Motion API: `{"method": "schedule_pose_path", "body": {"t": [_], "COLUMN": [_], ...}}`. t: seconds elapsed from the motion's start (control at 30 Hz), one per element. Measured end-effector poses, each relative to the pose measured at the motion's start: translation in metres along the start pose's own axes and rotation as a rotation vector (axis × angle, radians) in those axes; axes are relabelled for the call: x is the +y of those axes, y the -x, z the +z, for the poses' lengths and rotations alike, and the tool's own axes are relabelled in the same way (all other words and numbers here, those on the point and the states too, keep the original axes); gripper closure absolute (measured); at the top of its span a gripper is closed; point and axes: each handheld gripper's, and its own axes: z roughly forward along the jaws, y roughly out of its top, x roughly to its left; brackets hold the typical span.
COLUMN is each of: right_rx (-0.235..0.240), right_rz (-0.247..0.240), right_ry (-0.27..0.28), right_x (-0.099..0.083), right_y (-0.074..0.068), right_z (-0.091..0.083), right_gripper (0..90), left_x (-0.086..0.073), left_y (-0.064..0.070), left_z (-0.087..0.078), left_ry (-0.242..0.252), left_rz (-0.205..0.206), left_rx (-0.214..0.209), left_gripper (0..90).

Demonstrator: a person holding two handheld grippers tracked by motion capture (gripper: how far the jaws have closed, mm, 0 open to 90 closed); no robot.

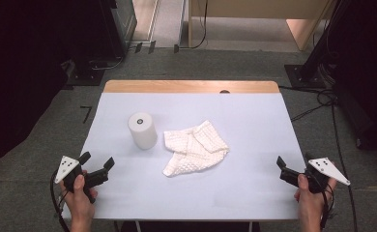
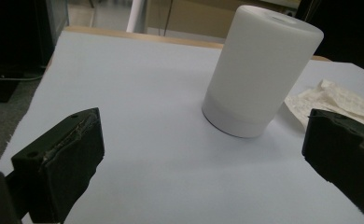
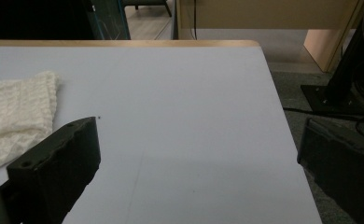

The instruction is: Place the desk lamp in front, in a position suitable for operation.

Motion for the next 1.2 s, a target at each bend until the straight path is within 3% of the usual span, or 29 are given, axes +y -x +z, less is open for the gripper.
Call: {"method": "schedule_pose_path", "body": {"t": [0.1, 0.23, 0.3, 0.47, 0.57, 0.63, 0.67, 0.7, 0.73, 0.9, 1.0, 1.13, 1.2], "right_rx": [0.048, 0.088, 0.112, 0.089, 0.075, 0.081, 0.065, 0.042, 0.042, 0.051, 0.069, 0.104, 0.137], "right_rz": [-0.018, -0.033, -0.011, -0.041, -0.044, -0.035, -0.052, -0.08, -0.079, -0.099, -0.118, -0.121, -0.137], "right_ry": [-0.007, 0.001, 0.024, 0.04, 0.038, 0.045, 0.046, 0.03, 0.024, -0.012, -0.042, -0.054, -0.059], "right_x": [0.005, 0.012, 0.019, 0.031, 0.035, 0.038, 0.039, 0.042, 0.043, 0.046, 0.049, 0.052, 0.054], "right_y": [-0.009, -0.022, -0.031, -0.049, -0.055, -0.057, -0.059, -0.062, -0.063, -0.069, -0.079, -0.089, -0.101], "right_z": [-0.001, -0.002, -0.001, 0.002, 0.003, 0.004, 0.004, 0.003, 0.004, 0.012, 0.019, 0.025, 0.032], "right_gripper": [0.0, 0.0, 0.0, 0.0, 0.0, 0.0, 5.2, 14.0, 14.9, 12.3, 11.0, 8.7, 7.2], "left_x": [0.003, 0.014, 0.016, 0.02, 0.025, 0.028, 0.029, 0.03, 0.031, 0.034, 0.038, 0.043, 0.047], "left_y": [0.005, 0.018, 0.025, 0.031, 0.032, 0.032, 0.031, 0.032, 0.037, 0.048, 0.053, 0.057, 0.057], "left_z": [0.002, 0.007, 0.012, 0.017, 0.017, 0.017, 0.017, 0.018, 0.023, 0.031, 0.037, 0.045, 0.05], "left_ry": [-0.006, -0.047, -0.065, -0.08, -0.072, -0.056, -0.046, -0.051, -0.075, -0.096, -0.096, -0.112, -0.11], "left_rz": [-0.02, 0.025, 0.046, 0.059, 0.056, 0.038, 0.022, 0.029, 0.065, 0.125, 0.158, 0.193, 0.177], "left_rx": [-0.021, -0.02, -0.005, 0.006, -0.011, -0.023, -0.039, -0.028, -0.032, -0.037, -0.009, -0.064, -0.083], "left_gripper": [0.0, 0.0, 0.0, 0.0, 0.0, 0.0, 0.0, 0.0, 0.0, 0.0, 0.0, 0.0, 0.0]}}
